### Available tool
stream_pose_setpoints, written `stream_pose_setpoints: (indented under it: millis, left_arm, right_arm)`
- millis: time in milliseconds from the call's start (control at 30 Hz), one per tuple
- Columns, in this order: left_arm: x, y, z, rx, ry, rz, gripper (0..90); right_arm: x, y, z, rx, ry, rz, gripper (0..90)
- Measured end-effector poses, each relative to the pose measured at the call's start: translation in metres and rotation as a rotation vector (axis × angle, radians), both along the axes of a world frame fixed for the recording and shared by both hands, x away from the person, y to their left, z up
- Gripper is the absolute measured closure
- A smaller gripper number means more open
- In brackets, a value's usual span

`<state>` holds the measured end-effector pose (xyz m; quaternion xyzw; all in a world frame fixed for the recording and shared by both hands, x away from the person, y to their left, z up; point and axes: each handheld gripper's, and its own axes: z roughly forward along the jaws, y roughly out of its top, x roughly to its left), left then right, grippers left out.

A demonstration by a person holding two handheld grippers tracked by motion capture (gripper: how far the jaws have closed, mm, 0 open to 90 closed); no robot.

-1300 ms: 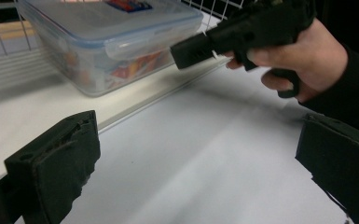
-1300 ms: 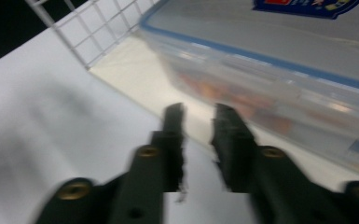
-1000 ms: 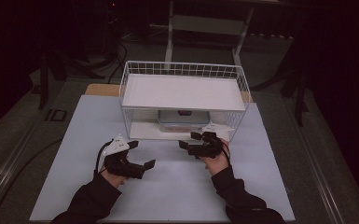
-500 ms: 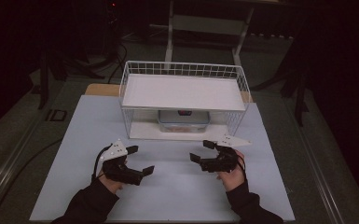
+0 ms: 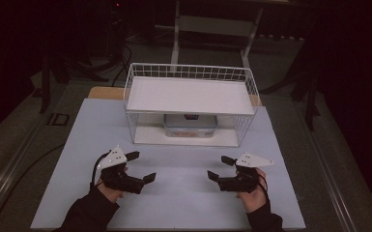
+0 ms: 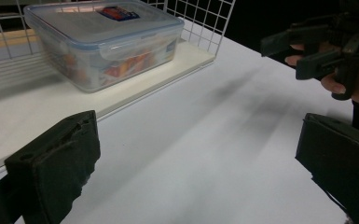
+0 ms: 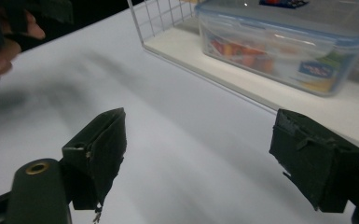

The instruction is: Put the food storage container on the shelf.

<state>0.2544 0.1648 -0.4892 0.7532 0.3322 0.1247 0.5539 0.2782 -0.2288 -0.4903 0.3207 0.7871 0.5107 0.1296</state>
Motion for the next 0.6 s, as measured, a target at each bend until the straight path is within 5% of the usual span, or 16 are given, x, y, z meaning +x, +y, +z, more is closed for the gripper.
stream_pose_setpoints:
  millis: [600]
  left_arm:
    - [-0.015, 0.019, 0.0, -0.002, -0.013, 0.048, 0.0]
  right_arm:
    - [-0.019, -0.042, -0.003, -0.021, 0.0, -0.013, 17.1]
